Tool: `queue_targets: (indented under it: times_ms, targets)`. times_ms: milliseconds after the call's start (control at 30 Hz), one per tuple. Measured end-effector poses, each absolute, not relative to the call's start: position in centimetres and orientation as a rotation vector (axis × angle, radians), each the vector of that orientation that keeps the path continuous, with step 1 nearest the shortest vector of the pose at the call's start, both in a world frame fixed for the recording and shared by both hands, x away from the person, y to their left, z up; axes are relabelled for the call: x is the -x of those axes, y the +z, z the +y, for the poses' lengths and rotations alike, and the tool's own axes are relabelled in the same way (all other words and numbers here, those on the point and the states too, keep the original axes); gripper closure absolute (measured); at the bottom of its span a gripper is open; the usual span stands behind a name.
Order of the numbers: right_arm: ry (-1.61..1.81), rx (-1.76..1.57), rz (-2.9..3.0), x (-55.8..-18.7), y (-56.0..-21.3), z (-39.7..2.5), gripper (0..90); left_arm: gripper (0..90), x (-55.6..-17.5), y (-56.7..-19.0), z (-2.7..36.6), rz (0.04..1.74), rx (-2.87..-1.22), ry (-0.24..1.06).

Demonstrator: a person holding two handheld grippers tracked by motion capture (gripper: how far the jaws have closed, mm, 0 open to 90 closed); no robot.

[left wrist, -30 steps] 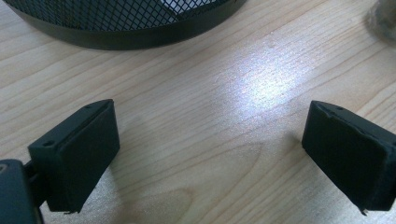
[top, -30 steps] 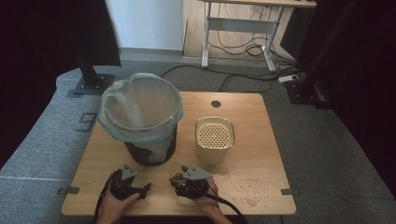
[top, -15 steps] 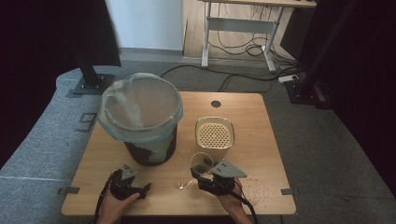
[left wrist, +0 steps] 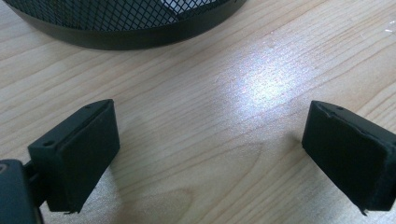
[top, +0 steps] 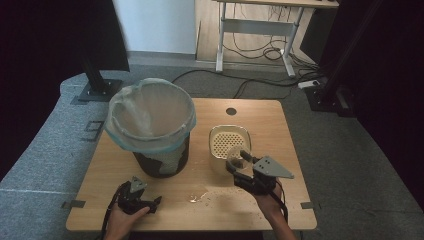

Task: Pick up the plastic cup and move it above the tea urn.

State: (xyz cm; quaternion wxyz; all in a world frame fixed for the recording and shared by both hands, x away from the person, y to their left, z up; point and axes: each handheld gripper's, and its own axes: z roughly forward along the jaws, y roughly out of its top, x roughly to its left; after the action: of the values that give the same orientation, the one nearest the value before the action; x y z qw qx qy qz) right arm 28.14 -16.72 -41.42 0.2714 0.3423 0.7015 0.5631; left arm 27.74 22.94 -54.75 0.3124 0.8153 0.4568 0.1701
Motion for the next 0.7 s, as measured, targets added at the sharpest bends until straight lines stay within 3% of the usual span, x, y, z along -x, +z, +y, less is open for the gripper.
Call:
queue_targets:
  times_ms: [367,700]
  targets:
    - [1.444,-0.965,1.813,-31.8,-38.1,-18.3,37.6,3.7,-27.7,-54.8,22.9,1.204,-2.149,0.449]
    - [1.400,-1.020,1.801,-35.7,-37.3,-18.4,37.5,3.7,-27.7,-54.8,22.9,1.205,-2.149,0.449]
